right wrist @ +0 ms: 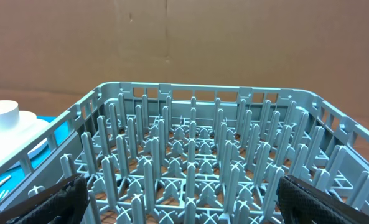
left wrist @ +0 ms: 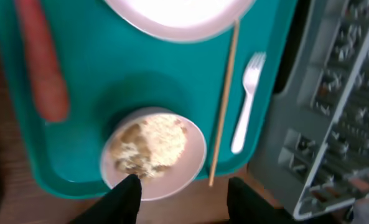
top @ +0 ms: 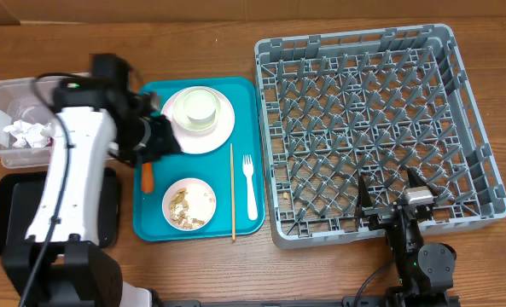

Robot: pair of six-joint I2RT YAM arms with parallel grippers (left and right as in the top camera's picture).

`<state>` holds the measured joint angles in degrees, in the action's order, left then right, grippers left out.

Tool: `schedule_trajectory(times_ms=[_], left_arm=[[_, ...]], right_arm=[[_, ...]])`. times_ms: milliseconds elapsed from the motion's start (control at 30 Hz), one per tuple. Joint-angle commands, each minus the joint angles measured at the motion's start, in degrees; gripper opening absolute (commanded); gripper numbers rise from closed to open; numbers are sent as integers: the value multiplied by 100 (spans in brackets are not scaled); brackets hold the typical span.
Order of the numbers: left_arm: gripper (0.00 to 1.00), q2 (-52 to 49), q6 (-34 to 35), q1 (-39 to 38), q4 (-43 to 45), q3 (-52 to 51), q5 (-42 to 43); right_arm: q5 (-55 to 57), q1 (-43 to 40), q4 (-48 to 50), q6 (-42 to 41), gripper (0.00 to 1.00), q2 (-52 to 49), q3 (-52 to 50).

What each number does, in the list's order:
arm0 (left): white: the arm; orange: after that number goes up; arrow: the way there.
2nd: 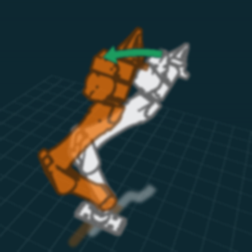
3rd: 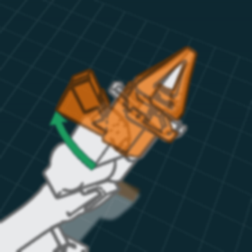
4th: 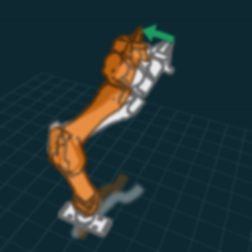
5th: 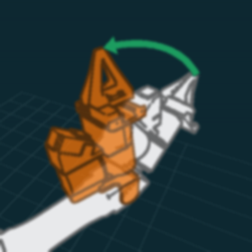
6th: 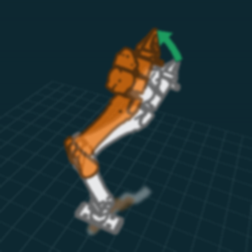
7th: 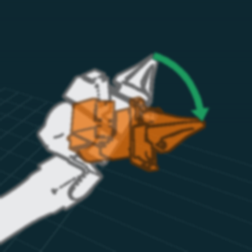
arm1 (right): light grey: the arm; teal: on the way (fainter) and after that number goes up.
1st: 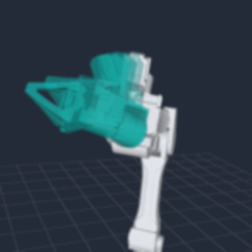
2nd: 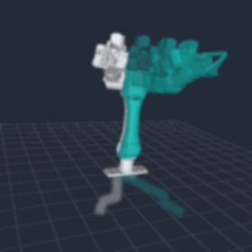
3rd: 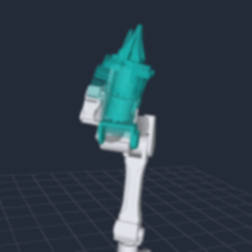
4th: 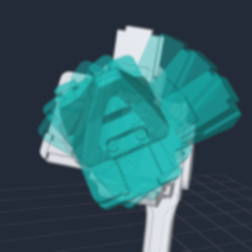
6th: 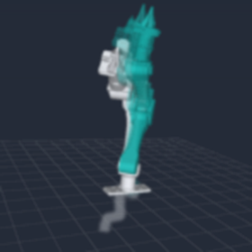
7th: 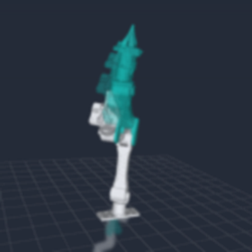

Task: Sort waste into correct bins and load items into the dishwasher
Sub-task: 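Move the left gripper to the rice bowl and grip its rim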

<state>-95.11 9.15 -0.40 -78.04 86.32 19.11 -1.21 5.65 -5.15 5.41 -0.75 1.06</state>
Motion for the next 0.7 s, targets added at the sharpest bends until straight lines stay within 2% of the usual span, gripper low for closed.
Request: schedule_trajectory(times_ms=[0, 133, 200, 267, 400, 533, 667], left_arm=[[42, -4, -168, -623, 87, -326, 131], [33, -4, -170, -1276, 293, -468, 179], [24, -4, -173, -1692, 391, -468, 192], [21, -4, -168, -1915, 518, -468, 188], [5, -4, 74, -2253, 688, -468, -22], [4, -4, 1193, -2494, 603, -470, -962], [6, -4, 1622, -2765, 498, -470, -1611]], right_arm=[[2, -26, 35, 22, 100, 35, -61], [2, -26, 35, 22, 100, 35, -61], [2, -26, 35, 22, 100, 37, -61], [2, -26, 35, 22, 100, 37, -61], [2, -26, 35, 22, 100, 37, -61], [2, -26, 35, 22, 100, 35, -61], [2, -26, 35, 22, 100, 37, -61]])
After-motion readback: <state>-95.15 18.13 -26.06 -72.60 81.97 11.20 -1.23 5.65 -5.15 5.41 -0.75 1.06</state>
